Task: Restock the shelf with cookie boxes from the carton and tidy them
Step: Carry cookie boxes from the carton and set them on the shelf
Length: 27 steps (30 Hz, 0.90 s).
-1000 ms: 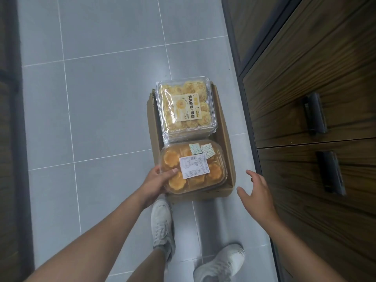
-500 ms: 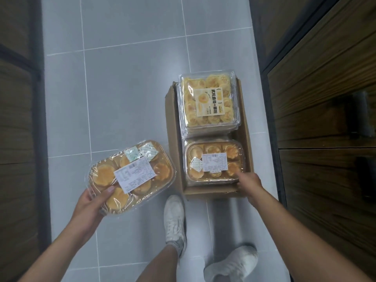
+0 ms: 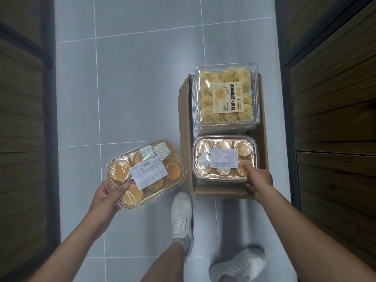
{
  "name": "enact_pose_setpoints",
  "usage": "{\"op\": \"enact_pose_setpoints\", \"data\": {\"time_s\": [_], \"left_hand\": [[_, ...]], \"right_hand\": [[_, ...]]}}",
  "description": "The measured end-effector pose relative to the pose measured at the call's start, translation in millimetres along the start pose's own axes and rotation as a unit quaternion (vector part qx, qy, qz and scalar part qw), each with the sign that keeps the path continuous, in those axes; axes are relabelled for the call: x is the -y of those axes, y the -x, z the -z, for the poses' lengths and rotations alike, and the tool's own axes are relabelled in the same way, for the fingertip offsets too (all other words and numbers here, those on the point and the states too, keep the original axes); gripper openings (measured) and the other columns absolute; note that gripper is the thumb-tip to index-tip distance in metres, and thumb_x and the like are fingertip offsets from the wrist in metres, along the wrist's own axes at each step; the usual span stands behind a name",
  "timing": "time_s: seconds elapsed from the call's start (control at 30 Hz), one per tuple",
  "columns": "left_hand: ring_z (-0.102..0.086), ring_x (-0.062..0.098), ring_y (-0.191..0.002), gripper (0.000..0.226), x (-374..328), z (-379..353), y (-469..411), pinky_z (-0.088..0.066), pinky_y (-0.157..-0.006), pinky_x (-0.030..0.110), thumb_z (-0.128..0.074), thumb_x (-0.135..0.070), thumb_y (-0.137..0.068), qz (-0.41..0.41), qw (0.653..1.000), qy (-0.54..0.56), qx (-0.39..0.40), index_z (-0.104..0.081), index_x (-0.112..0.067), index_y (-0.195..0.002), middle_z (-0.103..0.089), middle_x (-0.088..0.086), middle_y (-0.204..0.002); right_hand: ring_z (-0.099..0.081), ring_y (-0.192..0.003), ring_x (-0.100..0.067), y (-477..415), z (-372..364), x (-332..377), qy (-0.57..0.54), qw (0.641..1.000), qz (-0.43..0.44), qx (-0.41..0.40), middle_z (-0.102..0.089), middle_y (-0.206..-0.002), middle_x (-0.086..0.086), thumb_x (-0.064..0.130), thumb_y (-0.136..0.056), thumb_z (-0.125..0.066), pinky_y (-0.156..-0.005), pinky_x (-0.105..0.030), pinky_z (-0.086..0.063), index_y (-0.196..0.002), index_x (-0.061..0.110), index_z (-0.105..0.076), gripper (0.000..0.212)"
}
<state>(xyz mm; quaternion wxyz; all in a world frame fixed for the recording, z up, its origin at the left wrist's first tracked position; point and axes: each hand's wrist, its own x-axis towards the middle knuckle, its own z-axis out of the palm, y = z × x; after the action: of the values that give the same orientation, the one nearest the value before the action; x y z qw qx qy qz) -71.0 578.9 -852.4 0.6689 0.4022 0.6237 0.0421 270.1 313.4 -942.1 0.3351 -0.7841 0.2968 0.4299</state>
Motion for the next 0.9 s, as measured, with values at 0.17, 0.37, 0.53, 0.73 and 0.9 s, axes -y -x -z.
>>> {"op": "enact_pose_setpoints", "data": {"time_s": [0.17,0.37,0.53,0.73,0.9], "left_hand": [[-0.073,0.04,-0.115,0.065,-0.8,-3.7,-7.2,-0.057,-0.097,0.057,-0.089,-0.034,-0.073,0.008,1.0,-0.018,0.006,-0.064,-0.02,-0.132,-0.077,0.011,-0.124],[-0.076,0.033,-0.108,0.108,-3.6,-11.2,-11.6,-0.06,-0.091,0.053,-0.1,-0.063,-0.041,0.004,0.999,-0.051,0.018,-0.064,-0.02,-0.133,-0.078,0.007,-0.122],[-0.076,0.034,-0.111,0.093,-7.4,-18.9,-15.9,-0.058,-0.097,0.056,-0.098,-0.052,-0.055,0.01,0.998,-0.049,0.032,-0.063,-0.02,-0.135,-0.077,0.008,-0.124],[-0.077,0.033,-0.108,0.101,-6.6,-20.7,-22.6,-0.059,-0.094,0.053,-0.1,-0.057,-0.048,0.0,0.998,-0.06,0.027,-0.062,-0.019,-0.134,-0.078,0.007,-0.122],[-0.076,0.034,-0.111,0.085,-7.4,-18.4,-22.2,-0.059,-0.096,0.054,-0.094,-0.048,-0.059,0.003,0.997,-0.07,0.032,-0.062,-0.021,-0.133,-0.078,0.007,-0.122]], "right_hand": [[-0.065,-0.111,-0.024,-5.6,12.7,7.1,-0.018,0.999,-0.007,0.037,-0.069,-0.118,-0.006,0.051,-0.082,-0.083,-0.092,-0.038,-0.054,-0.125,0.009,-0.063,0.064],[-0.06,-0.082,-0.016,-12.0,8.0,13.2,0.036,0.995,0.003,0.095,-0.071,-0.116,-0.002,0.085,-0.068,-0.067,-0.065,-0.03,-0.055,-0.133,0.028,-0.06,0.087],[-0.061,-0.08,-0.018,-16.9,1.9,15.2,0.057,0.995,0.023,0.083,-0.072,-0.1,-0.003,0.071,-0.092,-0.057,-0.07,-0.033,-0.051,-0.111,0.022,-0.066,0.053],[-0.076,-0.094,-0.025,-34.4,1.5,5.3,0.007,0.996,-0.016,0.089,-0.079,-0.104,-0.005,0.083,-0.057,-0.076,-0.084,-0.039,-0.061,-0.124,0.015,-0.065,0.096],[-0.074,-0.091,-0.021,-25.0,0.5,5.6,-0.053,0.992,-0.019,0.115,-0.078,-0.107,-0.007,0.057,-0.081,-0.08,-0.064,-0.03,-0.056,-0.115,0.013,-0.065,0.057]]}}
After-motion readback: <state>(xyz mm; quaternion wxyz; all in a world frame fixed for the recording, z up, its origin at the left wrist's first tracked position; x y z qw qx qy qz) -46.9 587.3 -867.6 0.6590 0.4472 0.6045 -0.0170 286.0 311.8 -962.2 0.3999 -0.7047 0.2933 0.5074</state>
